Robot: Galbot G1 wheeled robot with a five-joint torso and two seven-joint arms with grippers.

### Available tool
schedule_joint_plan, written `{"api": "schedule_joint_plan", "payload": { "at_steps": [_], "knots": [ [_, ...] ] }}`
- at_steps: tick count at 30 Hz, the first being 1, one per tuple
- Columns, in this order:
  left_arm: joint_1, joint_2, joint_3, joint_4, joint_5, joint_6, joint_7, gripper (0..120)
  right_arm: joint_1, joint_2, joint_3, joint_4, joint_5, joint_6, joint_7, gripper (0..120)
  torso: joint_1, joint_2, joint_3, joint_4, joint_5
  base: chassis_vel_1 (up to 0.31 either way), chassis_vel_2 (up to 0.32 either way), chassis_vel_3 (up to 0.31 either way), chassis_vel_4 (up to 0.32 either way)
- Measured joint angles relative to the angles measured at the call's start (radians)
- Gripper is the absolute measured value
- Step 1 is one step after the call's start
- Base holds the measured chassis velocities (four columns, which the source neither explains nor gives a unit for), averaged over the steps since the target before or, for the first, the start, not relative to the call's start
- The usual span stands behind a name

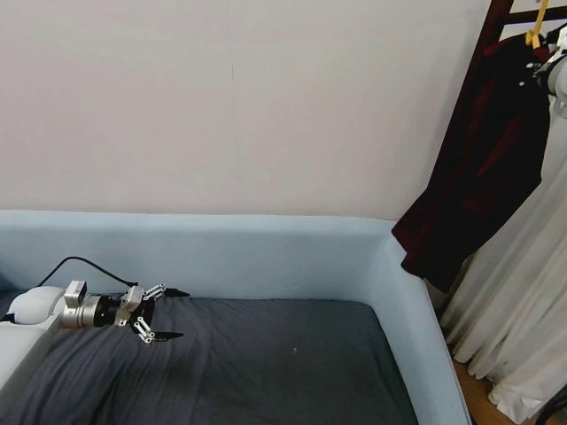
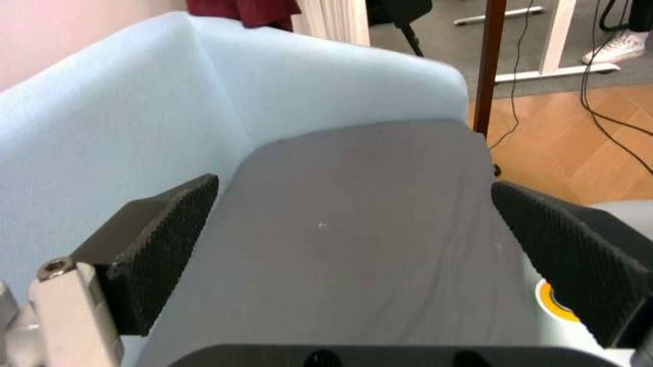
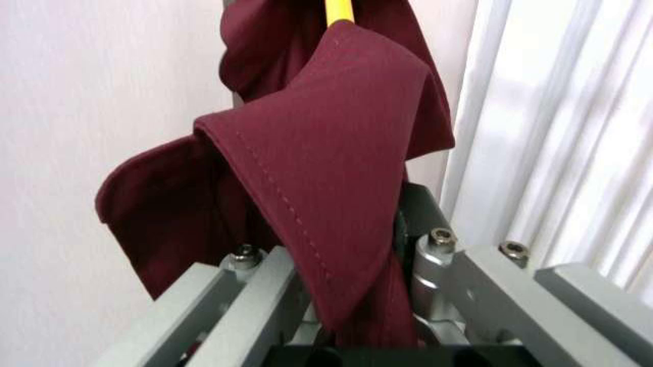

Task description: Pick up the clothes from the sofa and hang them on the clothes hanger.

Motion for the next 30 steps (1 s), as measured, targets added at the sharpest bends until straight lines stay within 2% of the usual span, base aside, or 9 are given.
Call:
{"api": "schedule_joint_plan", "payload": {
  "at_steps": [10,21,30],
  "knots": [
    [0.007,-0.005,-0.001,0.005,0.000,-0.006,0.000,100,0.010,0.046,-0.008,-0.066,0.017,-0.009,0.042,8,0.000,0.000,0.000,0.0003,-0.0002,0.000,0.000,0.000,0.000],
    [0.006,-0.003,-0.003,0.009,-0.001,-0.010,0.000,100,-0.024,0.049,0.019,-0.089,0.043,0.005,0.075,8,0.000,0.000,0.000,0.0002,0.0000,0.000,0.000,0.000,0.000],
    [0.009,0.000,-0.003,0.007,-0.002,-0.011,0.000,100,-0.034,0.073,0.039,-0.143,0.059,0.071,0.059,8,0.000,0.000,0.000,0.0000,0.0001,0.000,0.000,0.000,0.000]
  ]
}}
